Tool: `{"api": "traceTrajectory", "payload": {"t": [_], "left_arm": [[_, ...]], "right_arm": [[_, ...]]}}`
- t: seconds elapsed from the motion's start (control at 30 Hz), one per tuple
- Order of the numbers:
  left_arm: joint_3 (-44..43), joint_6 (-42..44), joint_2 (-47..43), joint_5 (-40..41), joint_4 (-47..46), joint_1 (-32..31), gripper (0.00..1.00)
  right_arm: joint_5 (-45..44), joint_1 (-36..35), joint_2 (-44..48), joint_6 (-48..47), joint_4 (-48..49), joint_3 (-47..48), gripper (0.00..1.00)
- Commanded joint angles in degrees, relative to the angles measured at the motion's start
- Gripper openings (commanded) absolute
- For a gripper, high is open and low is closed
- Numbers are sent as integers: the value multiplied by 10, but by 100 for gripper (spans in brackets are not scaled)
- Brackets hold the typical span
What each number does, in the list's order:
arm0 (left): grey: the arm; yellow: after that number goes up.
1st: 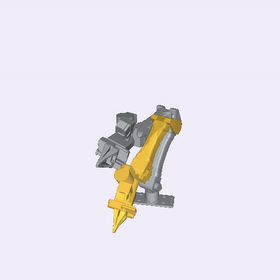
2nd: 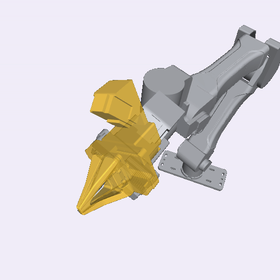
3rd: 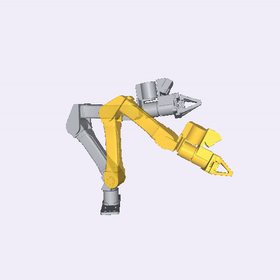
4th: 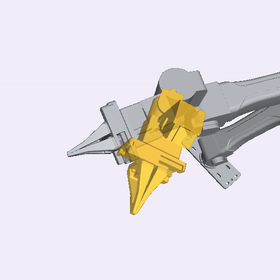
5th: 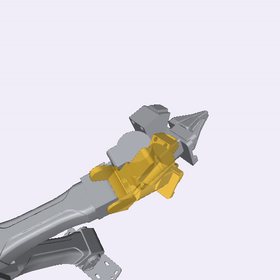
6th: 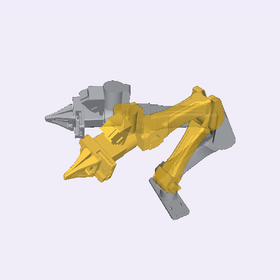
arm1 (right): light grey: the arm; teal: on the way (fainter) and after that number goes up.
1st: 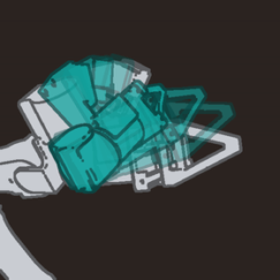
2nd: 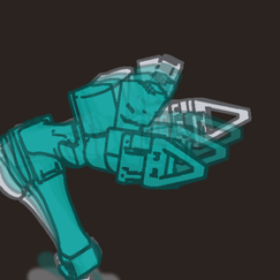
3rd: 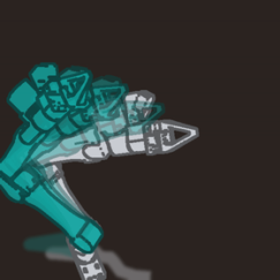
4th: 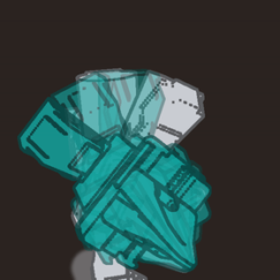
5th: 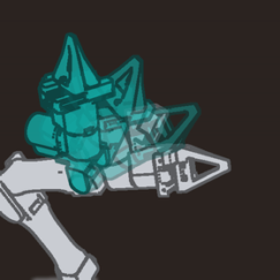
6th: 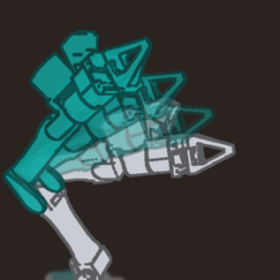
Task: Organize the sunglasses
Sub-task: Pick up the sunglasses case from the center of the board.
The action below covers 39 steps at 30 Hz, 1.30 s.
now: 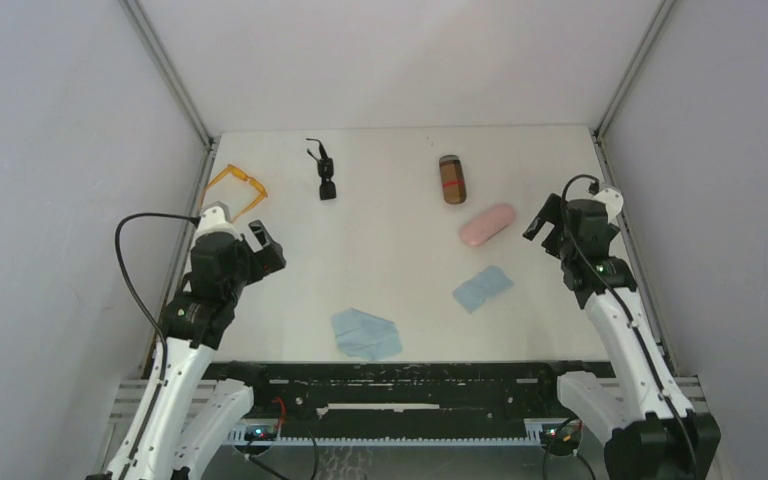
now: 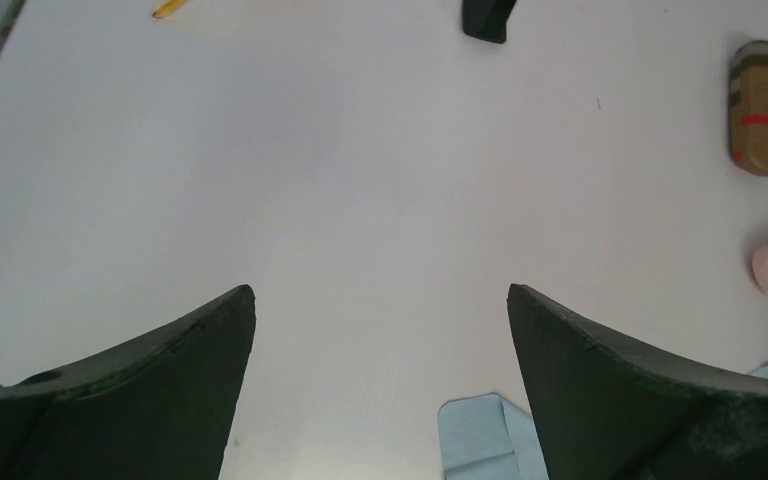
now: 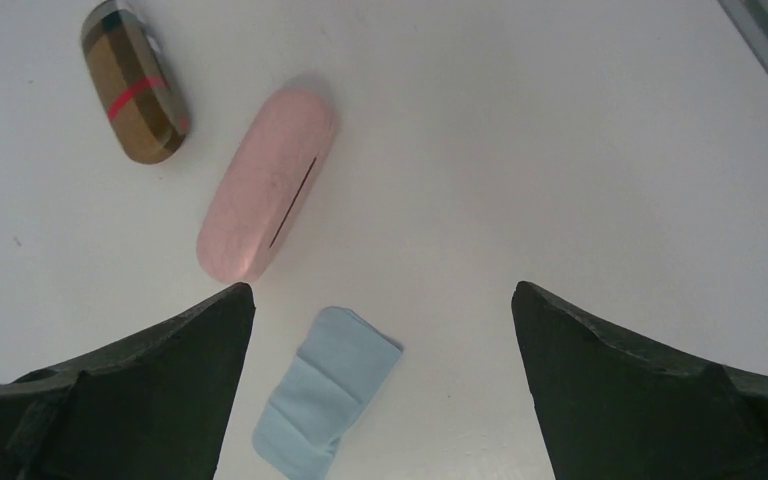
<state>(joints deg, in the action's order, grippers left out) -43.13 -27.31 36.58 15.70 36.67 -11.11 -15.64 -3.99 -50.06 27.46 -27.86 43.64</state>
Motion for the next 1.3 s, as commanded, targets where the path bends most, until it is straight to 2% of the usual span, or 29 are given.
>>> {"api": "traceTrajectory", "payload": {"t": [0.0, 0.1, 0.2, 0.33, 0.53, 0.87, 1.07, 1.27], "left_arm": [[-56, 31, 50, -90, -2, 10, 100], [-83, 52, 82, -112, 6, 10, 100], [-102, 67, 99, -98, 17, 9, 100], [-97, 75, 99, -61, 21, 9, 100], [-76, 87, 105, 2, 41, 10, 100], [-71, 88, 89, -12, 42, -11, 100], [-70, 92, 88, -24, 40, -15, 100], [-71, 94, 87, -29, 39, -18, 100]], "right_arm": [[28, 26, -89, 36, -59, 63, 100], [33, 28, -170, 41, -76, 101, 100], [23, -1, -259, 52, -82, 152, 100], [-13, -65, -374, 85, -106, 236, 100], [-47, -131, -484, 150, -118, 325, 100], [-97, -146, -596, 212, -174, 410, 100], [-91, -141, -635, 222, -181, 437, 100], [-81, -133, -665, 221, -181, 460, 94]]}}
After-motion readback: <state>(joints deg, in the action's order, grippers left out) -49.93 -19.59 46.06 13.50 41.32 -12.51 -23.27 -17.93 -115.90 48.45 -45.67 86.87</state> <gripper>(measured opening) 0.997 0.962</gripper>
